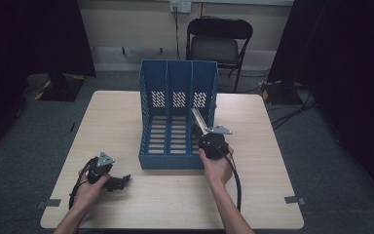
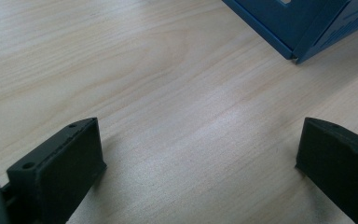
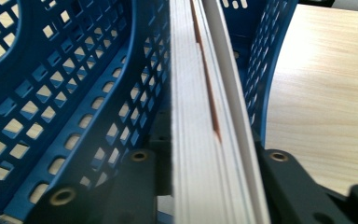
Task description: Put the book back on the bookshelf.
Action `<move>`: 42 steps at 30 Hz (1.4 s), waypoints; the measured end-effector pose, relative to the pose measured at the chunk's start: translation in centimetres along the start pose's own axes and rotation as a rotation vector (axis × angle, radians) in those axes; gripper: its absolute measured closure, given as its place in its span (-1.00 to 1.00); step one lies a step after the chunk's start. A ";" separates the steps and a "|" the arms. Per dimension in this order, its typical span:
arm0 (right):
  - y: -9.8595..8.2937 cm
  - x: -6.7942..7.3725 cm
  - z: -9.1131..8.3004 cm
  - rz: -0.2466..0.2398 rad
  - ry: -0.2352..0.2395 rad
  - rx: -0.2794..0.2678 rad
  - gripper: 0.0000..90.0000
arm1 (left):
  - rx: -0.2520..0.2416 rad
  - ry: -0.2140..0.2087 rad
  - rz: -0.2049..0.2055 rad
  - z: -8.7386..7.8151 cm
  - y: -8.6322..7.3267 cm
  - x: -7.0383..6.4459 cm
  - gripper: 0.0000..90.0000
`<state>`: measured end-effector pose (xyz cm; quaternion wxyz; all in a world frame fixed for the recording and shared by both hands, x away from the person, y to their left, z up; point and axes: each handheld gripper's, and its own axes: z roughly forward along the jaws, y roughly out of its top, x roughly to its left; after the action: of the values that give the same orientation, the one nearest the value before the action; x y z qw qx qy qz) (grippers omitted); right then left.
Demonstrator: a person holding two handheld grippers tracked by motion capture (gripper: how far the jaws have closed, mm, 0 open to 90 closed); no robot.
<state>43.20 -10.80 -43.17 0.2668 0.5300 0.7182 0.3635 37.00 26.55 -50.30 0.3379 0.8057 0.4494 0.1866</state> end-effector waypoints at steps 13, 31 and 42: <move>-2.2 -0.6 -1.3 0.085 0.021 -0.252 0.26 | -0.001 -0.002 -0.005 0.0 0.0 0.0 -1.00; -1.6 0.1 -0.3 0.042 -0.003 -0.259 0.46 | -0.001 -0.003 -0.005 0.0 0.0 0.0 -1.00; -1.2 0.2 -0.1 0.030 -0.035 -0.220 0.69 | -0.002 -0.004 -0.003 0.0 0.0 0.0 -1.00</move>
<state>42.34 -10.80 -44.04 0.3302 0.5146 0.6611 0.4349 37.04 26.54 -50.32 0.3396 0.8052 0.4497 0.1849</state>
